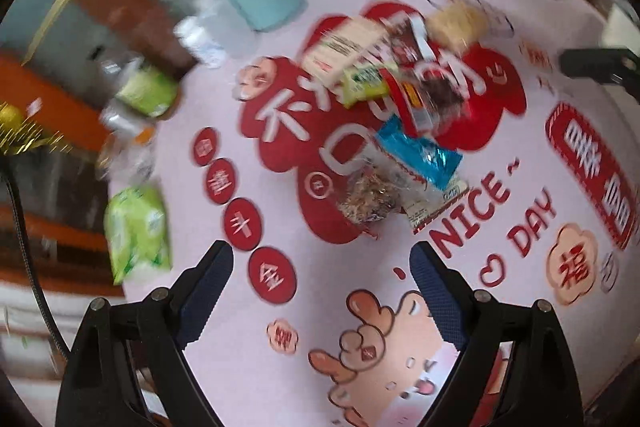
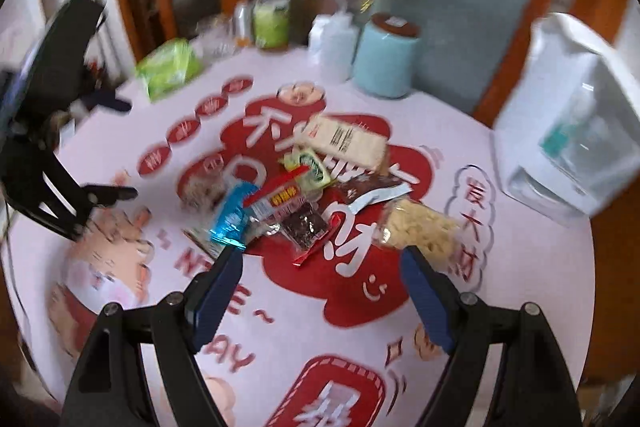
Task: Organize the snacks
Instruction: 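Withdraw both tools from the bin back over the snacks on the table, then grasp the clear nut bag with the left tool while the right tool grasps the red-label date pack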
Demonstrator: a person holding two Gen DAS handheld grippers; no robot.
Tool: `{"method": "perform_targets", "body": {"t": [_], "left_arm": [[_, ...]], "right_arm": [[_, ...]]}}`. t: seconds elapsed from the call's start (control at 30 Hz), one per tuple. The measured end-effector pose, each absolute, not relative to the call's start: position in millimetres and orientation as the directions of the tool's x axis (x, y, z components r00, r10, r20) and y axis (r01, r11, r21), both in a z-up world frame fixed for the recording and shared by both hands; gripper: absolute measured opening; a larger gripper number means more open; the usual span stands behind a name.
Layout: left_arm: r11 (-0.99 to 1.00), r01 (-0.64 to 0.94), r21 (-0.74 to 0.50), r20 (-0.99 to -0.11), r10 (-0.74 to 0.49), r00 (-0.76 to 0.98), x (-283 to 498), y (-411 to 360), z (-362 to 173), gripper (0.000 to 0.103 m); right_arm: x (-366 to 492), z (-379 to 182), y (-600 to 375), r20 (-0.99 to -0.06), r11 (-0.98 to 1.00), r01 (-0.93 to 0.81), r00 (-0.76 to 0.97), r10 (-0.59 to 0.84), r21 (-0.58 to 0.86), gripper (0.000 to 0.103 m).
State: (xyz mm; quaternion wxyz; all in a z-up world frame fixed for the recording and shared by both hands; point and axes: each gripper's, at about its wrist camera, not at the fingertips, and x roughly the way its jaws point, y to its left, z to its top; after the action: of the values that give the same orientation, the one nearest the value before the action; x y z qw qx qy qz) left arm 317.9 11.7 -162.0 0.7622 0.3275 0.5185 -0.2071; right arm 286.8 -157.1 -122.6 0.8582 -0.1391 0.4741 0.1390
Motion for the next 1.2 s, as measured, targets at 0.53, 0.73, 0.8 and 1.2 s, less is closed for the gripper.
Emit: {"method": "perform_targets", "body": {"t": [0.53,0.73,0.8,1.2], "left_arm": [[0.566,0.806,0.174,-0.976,-0.012,0.218,364.6,-17.3,-248.3,0.089],[0.549,0.821,0.158,-0.979,-0.023,0.204,379.4,-20.4,-257.5,0.089],[0.548,0.825,0.142,-0.981,-0.03,0.19,382.9,-21.5,-259.9,0.089],[0.637,0.761,0.125,-0.981,-0.038,0.193,378.5,-16.5,-259.4,0.048]], "right_arm": [[343.9,-220.9,-128.8,-0.928,0.808,-0.576,0.355,0.112,-0.123,0.081],[356.7,-235.7,-125.4,-0.945,0.797,-0.595,0.31,0.105,-0.106,0.067],[358.7,-235.5,-125.9,-0.944,0.8,-0.593,0.308,0.122,-0.09,0.064],[349.6,-230.8,-133.9,-0.938,0.874,-0.483,0.325,0.12,-0.055,0.058]]}}
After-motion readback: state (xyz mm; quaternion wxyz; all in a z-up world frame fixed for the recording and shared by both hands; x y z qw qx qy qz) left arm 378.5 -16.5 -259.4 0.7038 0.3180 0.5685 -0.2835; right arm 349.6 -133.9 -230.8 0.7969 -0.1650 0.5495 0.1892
